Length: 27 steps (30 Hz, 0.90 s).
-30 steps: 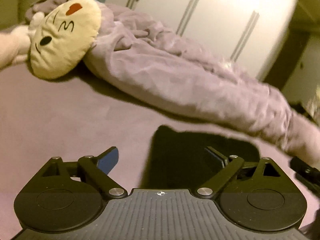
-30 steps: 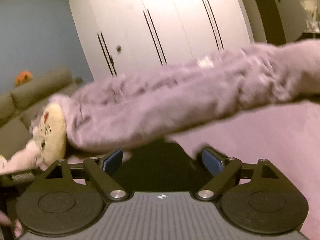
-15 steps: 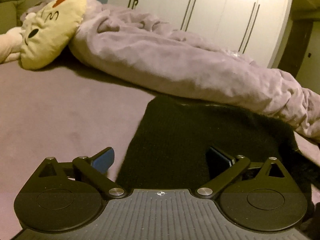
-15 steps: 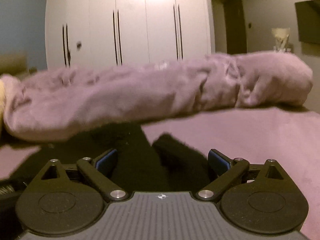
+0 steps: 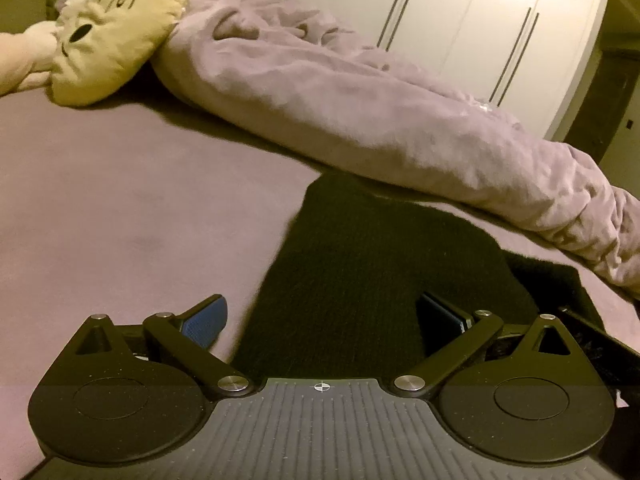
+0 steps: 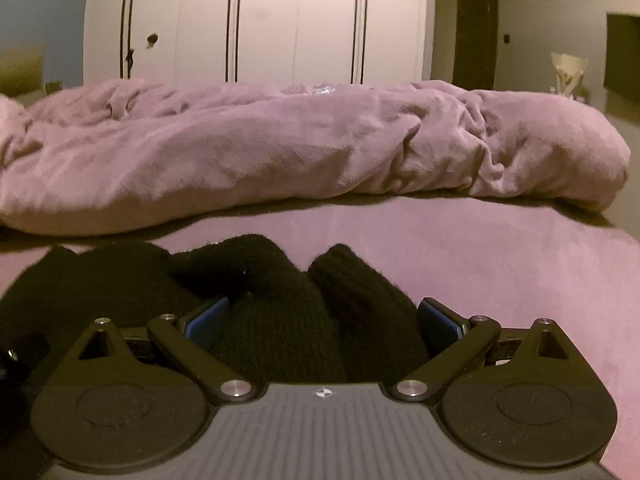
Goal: Fold small clothes
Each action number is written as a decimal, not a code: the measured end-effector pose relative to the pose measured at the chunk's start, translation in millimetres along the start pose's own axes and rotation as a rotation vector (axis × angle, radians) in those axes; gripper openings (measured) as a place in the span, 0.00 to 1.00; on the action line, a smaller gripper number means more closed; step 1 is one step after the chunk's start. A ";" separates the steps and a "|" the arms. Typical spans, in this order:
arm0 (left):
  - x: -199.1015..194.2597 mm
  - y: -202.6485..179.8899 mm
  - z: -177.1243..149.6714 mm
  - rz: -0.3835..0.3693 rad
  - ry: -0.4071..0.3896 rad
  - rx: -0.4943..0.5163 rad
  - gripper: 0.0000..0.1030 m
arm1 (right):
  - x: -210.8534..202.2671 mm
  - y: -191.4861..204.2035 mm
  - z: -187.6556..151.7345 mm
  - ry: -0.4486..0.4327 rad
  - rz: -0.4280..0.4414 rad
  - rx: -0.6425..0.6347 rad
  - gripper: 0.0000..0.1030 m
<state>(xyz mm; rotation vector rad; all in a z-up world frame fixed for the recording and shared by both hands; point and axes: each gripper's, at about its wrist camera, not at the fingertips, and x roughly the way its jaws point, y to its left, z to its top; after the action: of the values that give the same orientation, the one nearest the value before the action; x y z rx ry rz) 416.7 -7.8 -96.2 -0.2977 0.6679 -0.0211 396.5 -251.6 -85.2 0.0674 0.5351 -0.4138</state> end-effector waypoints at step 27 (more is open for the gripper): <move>-45.3 -5.2 -26.0 -0.008 -0.019 0.118 1.00 | -37.5 -14.2 -30.4 -0.088 0.055 0.031 0.96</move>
<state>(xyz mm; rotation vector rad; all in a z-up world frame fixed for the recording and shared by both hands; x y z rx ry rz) 365.5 -14.5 -86.6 -0.1864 0.6435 -0.0646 346.9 -245.8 -91.7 0.0929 0.4391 -0.3691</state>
